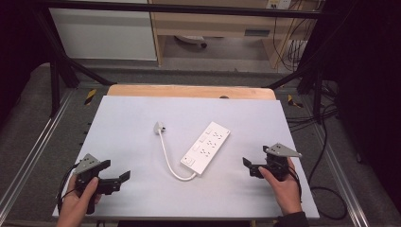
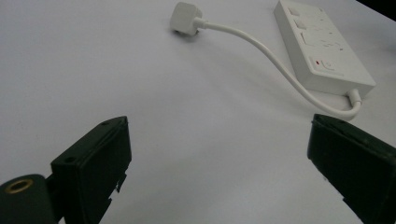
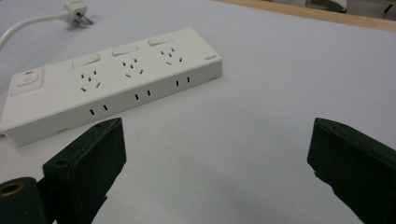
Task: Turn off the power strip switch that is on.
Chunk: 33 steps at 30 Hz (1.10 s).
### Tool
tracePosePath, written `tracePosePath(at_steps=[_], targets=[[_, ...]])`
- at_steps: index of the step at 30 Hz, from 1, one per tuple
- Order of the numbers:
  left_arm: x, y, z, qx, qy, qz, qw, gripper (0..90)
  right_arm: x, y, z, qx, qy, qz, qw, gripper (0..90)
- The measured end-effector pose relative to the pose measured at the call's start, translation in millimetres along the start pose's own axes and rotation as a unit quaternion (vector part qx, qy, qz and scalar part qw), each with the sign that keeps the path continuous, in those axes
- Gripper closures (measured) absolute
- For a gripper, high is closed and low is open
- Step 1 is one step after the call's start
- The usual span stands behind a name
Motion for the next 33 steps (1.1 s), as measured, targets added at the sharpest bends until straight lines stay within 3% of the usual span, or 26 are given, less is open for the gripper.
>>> tracePosePath(at_steps=[7, 13, 16, 21, 26, 33], targets=[[0.4, 0.8, 0.8, 0.0, -0.004, 0.005, 1.0, 6.4, 2.0, 3.2, 0.7, 0.004, 0.0, 0.038, 0.9993, 5.4], [1.1, 1.8, 1.3, 0.001, -0.005, 0.009, 0.9999, 6.4, 7.3, -0.1, 3.2, 0.002, -0.005, 0.055, 0.9985, 5.5], [1.8, 2.0, 2.1, 0.001, -0.007, 0.009, 0.9999, 6.4, 10.7, -5.0, 7.0, 0.0, -0.016, 0.055, 0.9983, 5.3], [2.3, 2.5, 3.0, 0.001, -0.01, 0.01, 0.9999, 6.4, 15.7, -15.2, 7.8, -0.009, -0.012, 0.055, 0.9984, 5.3], [1.9, 3.0, 4.9, 0.003, -0.016, 0.009, 0.9998, 6.4, 21.2, -25.5, 10.9, -0.002, -0.019, 0.049, 0.9986, 5.7], [2.2, 3.2, 4.8, 0.005, -0.017, 0.009, 0.9998, 6.4, 31.6, -39.2, 25.5, -0.011, -0.038, 0.045, 0.9982, 5.7]])
Point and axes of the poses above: each handheld gripper's, and its own axes: x roughly forward along the jaws, y roughly out of its underside, z roughly to its left, the point moved 8 cm from there along x, roughly forward along the jaws, and after that the axes turned 1 degree about y, right-handed, at the moved point
